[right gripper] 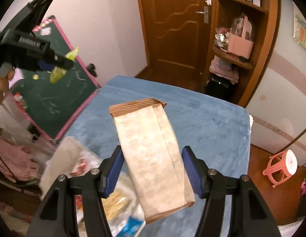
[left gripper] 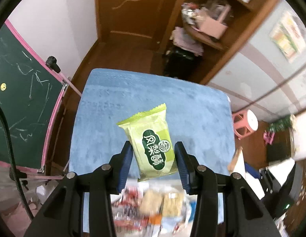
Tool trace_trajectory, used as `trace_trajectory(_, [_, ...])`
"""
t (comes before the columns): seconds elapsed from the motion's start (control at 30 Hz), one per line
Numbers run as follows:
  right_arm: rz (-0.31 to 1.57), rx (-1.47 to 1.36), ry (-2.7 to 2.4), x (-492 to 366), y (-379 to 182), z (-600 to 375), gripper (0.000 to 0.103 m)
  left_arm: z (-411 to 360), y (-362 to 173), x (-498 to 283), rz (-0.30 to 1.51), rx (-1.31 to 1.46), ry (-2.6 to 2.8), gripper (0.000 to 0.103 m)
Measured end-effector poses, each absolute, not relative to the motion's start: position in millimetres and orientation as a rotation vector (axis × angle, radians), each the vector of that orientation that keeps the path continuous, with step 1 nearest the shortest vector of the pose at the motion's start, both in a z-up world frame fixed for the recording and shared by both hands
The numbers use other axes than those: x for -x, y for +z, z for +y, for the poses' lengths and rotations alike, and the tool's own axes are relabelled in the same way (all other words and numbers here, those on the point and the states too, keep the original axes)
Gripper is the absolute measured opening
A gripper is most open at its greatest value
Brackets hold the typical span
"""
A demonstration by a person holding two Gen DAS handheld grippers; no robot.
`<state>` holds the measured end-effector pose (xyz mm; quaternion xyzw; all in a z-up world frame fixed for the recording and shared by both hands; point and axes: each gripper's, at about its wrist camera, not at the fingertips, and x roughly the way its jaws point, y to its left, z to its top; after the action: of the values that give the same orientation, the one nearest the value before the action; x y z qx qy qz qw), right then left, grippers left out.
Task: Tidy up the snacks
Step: 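Carry both packets over the white tray, then lower both packets into the tray and open both tools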
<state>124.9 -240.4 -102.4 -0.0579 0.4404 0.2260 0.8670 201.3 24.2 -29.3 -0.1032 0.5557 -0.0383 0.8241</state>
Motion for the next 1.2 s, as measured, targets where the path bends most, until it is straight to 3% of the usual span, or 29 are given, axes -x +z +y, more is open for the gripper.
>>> trace_trajectory(0.17, [0.872, 0.062, 0.518, -60.1, -83.5, -232.3, 0.061, 13.9, -32.3, -105.9, 1.124, 0.150, -0.128, 0.042])
trace_trajectory(0.43, [0.886, -0.033, 0.472, 1.0, -86.5, -216.1, 0.061, 3.0, -87.4, -8.7, 1.085, 0.033, -0.044, 0.042])
trace_trajectory(0.73, [0.957, -0.048, 0.385, 30.5, -107.8, -197.5, 0.061, 3.8, -124.8, 16.8, 1.127, 0.011, -0.018, 0.043])
trace_trajectory(1.03, [0.974, -0.056, 0.337, 28.2, -109.6, -194.6, 0.062, -2.2, -125.3, 13.2, 1.117, -0.025, -0.033, 0.044])
trace_trajectory(1.1, [0.982, -0.062, 0.340, 26.1, -110.4, -192.8, 0.062, -3.5, -123.5, 13.2, 1.108, -0.037, -0.035, 0.053])
trace_trajectory(1.17, [0.978, -0.070, 0.347, 24.0, -110.0, -191.8, 0.062, -4.2, -118.4, 13.9, 1.082, -0.042, -0.033, 0.086])
trace_trajectory(1.2, [0.979, -0.069, 0.347, 22.6, -109.9, -190.8, 0.062, -4.2, -115.1, 14.6, 1.060, -0.046, -0.030, 0.092])
